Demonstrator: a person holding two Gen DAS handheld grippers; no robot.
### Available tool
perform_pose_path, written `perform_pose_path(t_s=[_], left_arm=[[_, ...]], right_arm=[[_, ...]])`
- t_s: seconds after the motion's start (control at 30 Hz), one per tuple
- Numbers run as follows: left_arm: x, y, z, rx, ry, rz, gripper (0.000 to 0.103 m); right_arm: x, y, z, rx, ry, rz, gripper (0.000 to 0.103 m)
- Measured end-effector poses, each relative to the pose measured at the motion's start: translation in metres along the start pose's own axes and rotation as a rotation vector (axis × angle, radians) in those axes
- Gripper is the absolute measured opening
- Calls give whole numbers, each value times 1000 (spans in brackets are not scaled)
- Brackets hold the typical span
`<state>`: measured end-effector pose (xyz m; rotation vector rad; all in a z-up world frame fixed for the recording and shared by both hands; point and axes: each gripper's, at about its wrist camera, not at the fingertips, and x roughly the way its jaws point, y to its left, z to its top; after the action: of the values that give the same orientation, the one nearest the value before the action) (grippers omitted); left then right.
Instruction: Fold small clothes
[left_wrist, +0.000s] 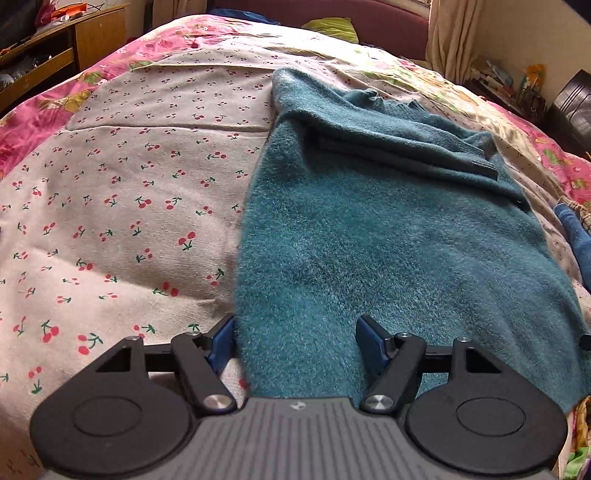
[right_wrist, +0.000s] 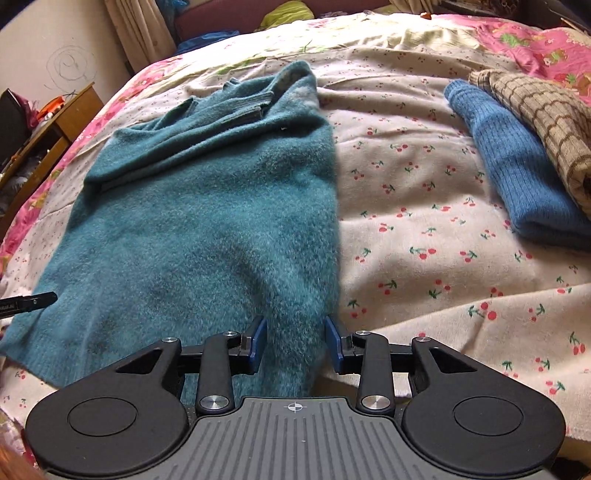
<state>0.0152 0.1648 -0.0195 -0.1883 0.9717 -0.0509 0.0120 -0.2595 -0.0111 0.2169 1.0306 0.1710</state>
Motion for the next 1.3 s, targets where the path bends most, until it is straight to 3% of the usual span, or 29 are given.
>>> perform_pose_path(t_s=[0.13, 0.3, 0.4, 0.53, 0.63, 0.73, 0.77, 0.87, 1.03, 1.17, 1.3], left_arm=[[-1, 1, -3, -7, 15, -10, 80], [-2, 5, 1, -45, 47, -22, 81], [-7, -1, 0, -28, 41, -18, 72], [-8, 0, 2, -55, 60, -24, 64], [-8, 1, 5, -64, 85, -33, 58], [-7, 1, 10, -82, 107, -62, 45], [-8, 1, 12, -90, 108, -81, 39], [-14, 1, 16, -126, 86, -152, 34], [-21, 7, 34, -266, -1, -342, 31], [-19, 12, 67, -377, -95, -474, 29], [-4, 16, 115, -423, -191, -510, 28]], right_arm=[[10, -5, -16, 79, 78, 88, 37], [12, -2, -21, 113, 67, 151, 37], [11, -7, -20, 134, 64, 189, 33], [13, -14, -16, 200, 65, 250, 17], [9, -12, -13, 212, 47, 303, 15], [4, -13, -10, 257, 24, 356, 13], [3, -13, -9, 274, 16, 372, 12], [-2, -12, -3, 324, -16, 440, 12], [-13, -8, 25, 378, -120, 559, 12], [-10, -4, 67, 419, -205, 643, 11], [4, -2, 121, 439, -293, 654, 11]])
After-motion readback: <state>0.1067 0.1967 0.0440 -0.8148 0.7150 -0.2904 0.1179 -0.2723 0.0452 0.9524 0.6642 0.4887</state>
